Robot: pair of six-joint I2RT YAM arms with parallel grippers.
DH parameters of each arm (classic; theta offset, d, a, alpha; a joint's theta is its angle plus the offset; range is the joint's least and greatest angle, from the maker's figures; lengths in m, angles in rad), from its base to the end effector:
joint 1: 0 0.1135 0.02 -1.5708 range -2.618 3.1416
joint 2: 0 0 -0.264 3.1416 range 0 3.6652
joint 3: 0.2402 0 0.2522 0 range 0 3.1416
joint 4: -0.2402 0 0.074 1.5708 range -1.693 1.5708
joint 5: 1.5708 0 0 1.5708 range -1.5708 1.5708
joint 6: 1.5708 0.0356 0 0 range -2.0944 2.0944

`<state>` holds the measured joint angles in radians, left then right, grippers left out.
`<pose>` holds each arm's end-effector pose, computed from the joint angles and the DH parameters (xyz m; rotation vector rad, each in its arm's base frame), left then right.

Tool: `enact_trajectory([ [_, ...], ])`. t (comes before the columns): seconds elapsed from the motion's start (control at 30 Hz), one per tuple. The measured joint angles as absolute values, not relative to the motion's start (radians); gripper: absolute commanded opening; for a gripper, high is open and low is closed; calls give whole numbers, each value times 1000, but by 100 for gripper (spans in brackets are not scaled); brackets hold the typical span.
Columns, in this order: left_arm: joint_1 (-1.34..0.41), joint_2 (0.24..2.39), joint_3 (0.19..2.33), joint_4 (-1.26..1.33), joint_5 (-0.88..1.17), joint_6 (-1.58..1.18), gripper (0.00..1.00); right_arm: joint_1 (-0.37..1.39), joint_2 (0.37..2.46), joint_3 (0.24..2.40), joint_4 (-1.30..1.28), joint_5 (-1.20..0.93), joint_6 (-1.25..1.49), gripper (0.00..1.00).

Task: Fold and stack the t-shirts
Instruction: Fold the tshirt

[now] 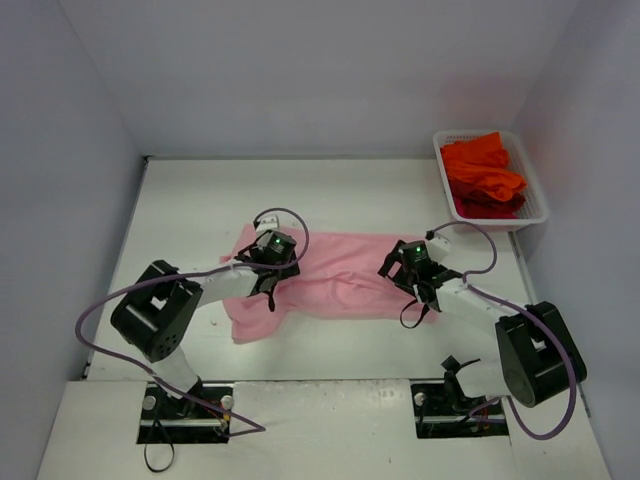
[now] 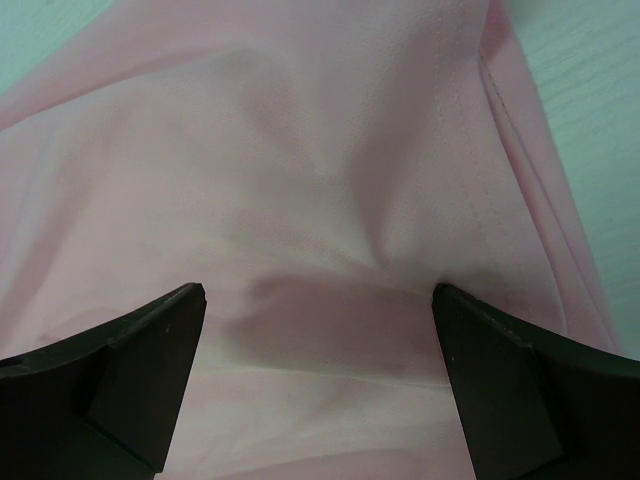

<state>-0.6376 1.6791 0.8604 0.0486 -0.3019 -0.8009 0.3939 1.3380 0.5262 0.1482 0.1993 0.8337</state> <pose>0.2773 -0.1922 0.1629 -0.3386 2.3037 -0.3820 0.2400 0.0921 0.1669 0.5990 2.1761 0.4487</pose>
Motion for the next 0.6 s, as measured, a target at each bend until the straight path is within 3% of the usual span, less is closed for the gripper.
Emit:
enact_trajectory([
  [0.6, -562, 1595, 751, 109, -277, -795, 55, 428, 1338, 596, 52, 304, 838, 94],
])
